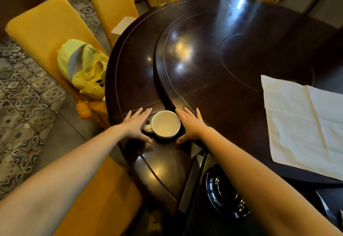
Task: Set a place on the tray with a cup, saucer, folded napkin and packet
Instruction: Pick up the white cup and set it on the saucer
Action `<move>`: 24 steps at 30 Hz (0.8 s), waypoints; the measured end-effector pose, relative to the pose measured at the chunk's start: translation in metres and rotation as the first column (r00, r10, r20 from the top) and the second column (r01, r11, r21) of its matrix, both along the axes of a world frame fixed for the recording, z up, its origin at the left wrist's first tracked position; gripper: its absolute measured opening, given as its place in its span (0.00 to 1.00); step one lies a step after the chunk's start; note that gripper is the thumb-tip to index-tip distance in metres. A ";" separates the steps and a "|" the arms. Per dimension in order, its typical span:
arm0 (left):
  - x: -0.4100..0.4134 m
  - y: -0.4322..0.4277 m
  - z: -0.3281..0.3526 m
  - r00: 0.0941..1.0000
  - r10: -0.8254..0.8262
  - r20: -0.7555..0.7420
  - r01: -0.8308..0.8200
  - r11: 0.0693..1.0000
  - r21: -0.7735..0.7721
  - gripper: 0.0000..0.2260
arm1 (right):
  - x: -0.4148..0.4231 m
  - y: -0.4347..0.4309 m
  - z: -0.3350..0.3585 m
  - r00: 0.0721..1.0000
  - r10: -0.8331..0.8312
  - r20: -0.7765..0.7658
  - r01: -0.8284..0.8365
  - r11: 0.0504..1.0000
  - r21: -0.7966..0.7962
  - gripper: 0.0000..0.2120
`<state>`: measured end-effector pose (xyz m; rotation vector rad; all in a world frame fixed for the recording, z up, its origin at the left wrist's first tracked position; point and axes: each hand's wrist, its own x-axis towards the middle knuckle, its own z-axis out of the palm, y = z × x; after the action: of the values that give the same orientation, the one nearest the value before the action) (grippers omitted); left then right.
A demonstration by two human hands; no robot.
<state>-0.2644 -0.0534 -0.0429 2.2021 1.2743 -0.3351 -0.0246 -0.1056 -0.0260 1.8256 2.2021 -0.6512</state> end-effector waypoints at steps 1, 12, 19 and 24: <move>0.002 0.000 -0.006 0.999 -0.008 0.032 0.008 1.000 -0.008 0.57 | -0.001 0.000 -0.006 1.000 -0.001 -0.012 0.002 1.000 0.027 0.58; 0.016 0.000 -0.035 0.874 0.139 0.466 -0.080 0.986 -0.144 0.45 | 0.001 -0.001 -0.033 0.982 -0.050 -0.181 0.086 0.977 0.196 0.50; 0.019 0.005 -0.026 0.865 0.214 0.454 -0.110 0.963 -0.244 0.44 | 0.003 -0.002 -0.034 0.947 -0.089 -0.308 0.151 0.971 0.185 0.46; 0.032 0.008 -0.001 0.870 0.183 0.458 -0.089 0.972 -0.219 0.44 | 0.014 -0.013 -0.007 0.825 -0.159 -0.543 0.252 0.963 0.100 0.45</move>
<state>-0.2322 -0.0454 -0.0437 1.8596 1.0620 0.1364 -0.0104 -0.1188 -0.0335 2.2040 2.4652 -1.1757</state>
